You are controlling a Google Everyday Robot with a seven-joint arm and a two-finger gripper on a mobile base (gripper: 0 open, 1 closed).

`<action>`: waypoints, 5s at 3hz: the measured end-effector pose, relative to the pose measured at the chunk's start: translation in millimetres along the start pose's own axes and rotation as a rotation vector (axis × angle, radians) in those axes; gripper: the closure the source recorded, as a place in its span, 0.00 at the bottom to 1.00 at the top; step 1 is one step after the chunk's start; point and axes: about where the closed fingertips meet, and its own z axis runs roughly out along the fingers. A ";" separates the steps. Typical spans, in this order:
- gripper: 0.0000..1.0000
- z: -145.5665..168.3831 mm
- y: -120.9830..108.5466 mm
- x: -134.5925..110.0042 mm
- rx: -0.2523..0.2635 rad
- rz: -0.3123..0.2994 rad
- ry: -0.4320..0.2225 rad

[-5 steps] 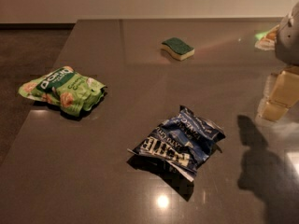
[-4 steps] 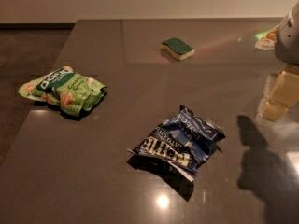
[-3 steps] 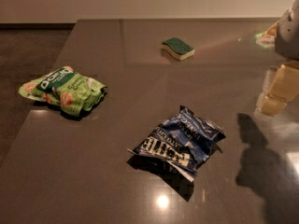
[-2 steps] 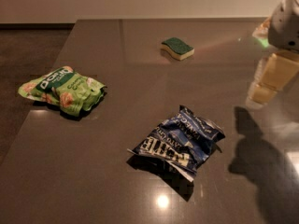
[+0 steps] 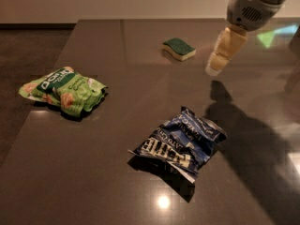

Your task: Move sponge near blue chip bag

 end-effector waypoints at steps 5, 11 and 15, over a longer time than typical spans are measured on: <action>0.00 147.2 -110.6 -74.9 -0.031 0.384 -0.131; 0.54 195.5 -141.5 -76.0 0.012 0.486 -0.057; 1.00 148.1 -93.4 -58.8 -0.020 0.341 -0.044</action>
Offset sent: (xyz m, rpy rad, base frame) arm 0.1456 0.0281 -0.0436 0.2014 0.0305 -0.2258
